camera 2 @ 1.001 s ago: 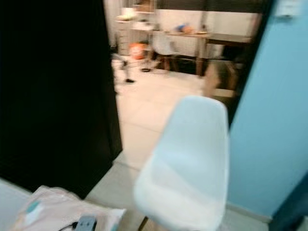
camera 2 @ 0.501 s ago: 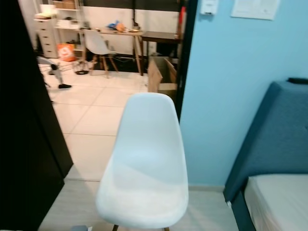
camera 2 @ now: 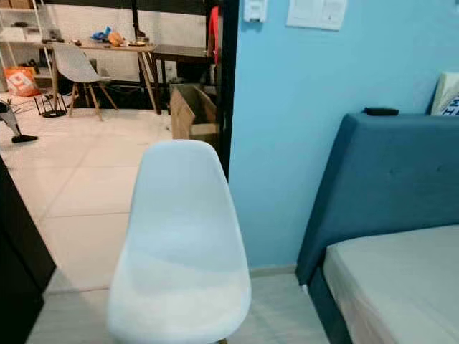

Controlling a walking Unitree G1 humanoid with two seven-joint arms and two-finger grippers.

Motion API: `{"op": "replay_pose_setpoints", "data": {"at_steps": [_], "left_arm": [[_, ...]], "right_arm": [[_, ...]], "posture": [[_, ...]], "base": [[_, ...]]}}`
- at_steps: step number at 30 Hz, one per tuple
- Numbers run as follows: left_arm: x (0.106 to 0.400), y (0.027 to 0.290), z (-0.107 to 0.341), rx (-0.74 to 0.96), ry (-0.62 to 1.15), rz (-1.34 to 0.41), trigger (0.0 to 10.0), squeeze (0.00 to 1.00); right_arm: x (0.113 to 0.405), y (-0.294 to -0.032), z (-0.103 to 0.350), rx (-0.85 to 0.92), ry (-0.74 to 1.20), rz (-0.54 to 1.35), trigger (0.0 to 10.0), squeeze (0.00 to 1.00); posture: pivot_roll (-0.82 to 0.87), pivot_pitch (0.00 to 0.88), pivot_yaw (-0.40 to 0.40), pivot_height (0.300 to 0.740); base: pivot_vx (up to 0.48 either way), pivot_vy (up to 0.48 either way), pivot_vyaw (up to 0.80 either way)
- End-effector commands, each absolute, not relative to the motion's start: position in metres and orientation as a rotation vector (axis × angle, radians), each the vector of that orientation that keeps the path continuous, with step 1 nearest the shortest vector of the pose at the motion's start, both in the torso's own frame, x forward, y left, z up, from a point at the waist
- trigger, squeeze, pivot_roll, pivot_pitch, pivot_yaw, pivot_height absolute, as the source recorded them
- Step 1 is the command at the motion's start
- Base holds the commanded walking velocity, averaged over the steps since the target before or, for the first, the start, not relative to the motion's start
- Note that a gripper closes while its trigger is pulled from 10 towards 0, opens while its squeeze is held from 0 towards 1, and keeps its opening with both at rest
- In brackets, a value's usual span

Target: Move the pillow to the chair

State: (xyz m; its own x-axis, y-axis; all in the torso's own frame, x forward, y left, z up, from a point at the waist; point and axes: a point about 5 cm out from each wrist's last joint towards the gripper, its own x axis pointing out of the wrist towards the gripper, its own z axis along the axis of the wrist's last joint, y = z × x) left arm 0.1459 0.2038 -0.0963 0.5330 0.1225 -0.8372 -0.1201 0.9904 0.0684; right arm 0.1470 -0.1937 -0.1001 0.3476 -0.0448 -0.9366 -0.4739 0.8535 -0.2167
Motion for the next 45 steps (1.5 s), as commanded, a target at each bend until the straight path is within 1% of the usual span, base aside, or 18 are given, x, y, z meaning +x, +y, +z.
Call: {"op": "replay_pose_setpoints", "data": {"at_steps": [1, 2, 3, 4, 5, 7, 11, 15, 19, 25, 28, 37, 45], "left_arm": [[0.150, 0.201, -0.095, 0.017, 0.988, 0.138, 10.0, 0.00], [0.148, 0.203, -0.096, 0.023, 0.992, 0.154, 10.0, 0.00], [0.148, 0.203, -0.096, 0.023, 0.992, 0.154, 10.0, 0.00], [0.145, 0.204, -0.096, 0.026, 0.995, 0.172, 10.0, 0.00], [0.140, 0.206, -0.098, 0.029, 1.004, 0.200, 10.0, 0.00], [0.139, 0.207, -0.098, 0.032, 1.007, 0.205, 10.0, 0.00], [0.136, 0.208, -0.099, 0.039, 1.015, 0.215, 10.0, 0.00], [0.134, 0.206, -0.100, 0.027, 1.021, 0.206, 10.0, 0.00], [0.134, 0.205, -0.100, 0.018, 1.024, 0.195, 10.0, 0.00], [0.140, 0.200, -0.099, 0.045, 1.022, 0.138, 10.0, 0.00], [0.142, 0.200, -0.099, 0.042, 1.021, 0.133, 10.0, 0.00], [0.161, 0.186, -0.093, 0.021, 0.978, 0.061, 10.0, 0.00], [0.162, 0.183, -0.093, 0.020, 0.977, 0.040, 10.0, 0.00]], "right_arm": [[0.148, -0.199, -0.099, -0.522, 1.191, 0.292, 10.0, 0.00], [0.154, -0.198, -0.097, -0.520, 1.174, 0.295, 10.0, 0.00], [0.154, -0.198, -0.097, -0.520, 1.174, 0.295, 10.0, 0.00], [0.161, -0.196, -0.094, -0.509, 1.156, 0.295, 10.0, 0.00], [0.173, -0.187, -0.090, -0.459, 1.119, 0.300, 10.0, 0.00], [0.176, -0.185, -0.089, -0.443, 1.111, 0.302, 10.0, 0.00], [0.181, -0.171, -0.088, -0.380, 1.093, 0.336, 10.0, 0.00], [0.178, -0.161, -0.090, -0.382, 1.099, 0.365, 10.0, 0.00], [0.177, -0.163, -0.091, -0.379, 1.106, 0.358, 10.0, 0.00], [0.170, -0.175, -0.093, -0.360, 1.133, 0.308, 10.0, 0.00], [0.169, -0.176, -0.093, -0.357, 1.136, 0.306, 10.0, 0.00], [0.165, -0.179, -0.094, -0.346, 1.145, 0.285, 10.0, 0.00], [0.166, -0.181, -0.094, -0.351, 1.142, 0.280, 10.0, 0.00]], "posture": [[0.03, 0.020, -0.056, 0.740], [0.04, 0.022, -0.066, 0.740], [0.04, 0.022, -0.066, 0.740], [0.05, 0.025, -0.073, 0.740], [0.05, 0.029, -0.081, 0.740], [0.05, 0.029, -0.081, 0.740], [0.06, 0.032, -0.085, 0.740], [0.06, 0.030, -0.079, 0.740], [0.05, 0.027, -0.073, 0.740], [0.02, 0.021, -0.057, 0.740], [0.02, 0.015, -0.051, 0.740], [0.01, 0.000, -0.044, 0.740], [0.01, 0.000, -0.045, 0.740]], "base": [[0.000, 0.000, -0.72], [0.000, 0.000, -0.73], [0.000, 0.000, -0.73], [0.000, 0.000, -0.73], [0.000, 0.000, -0.73], [0.000, 0.000, -0.73], [0.000, 0.000, -0.73], [0.000, 0.000, -0.73], [0.000, 0.000, -0.73], [0.000, 0.000, -0.73], [0.000, 0.000, -0.73], [0.000, 0.000, -0.73], [0.000, 0.000, -0.73]]}}
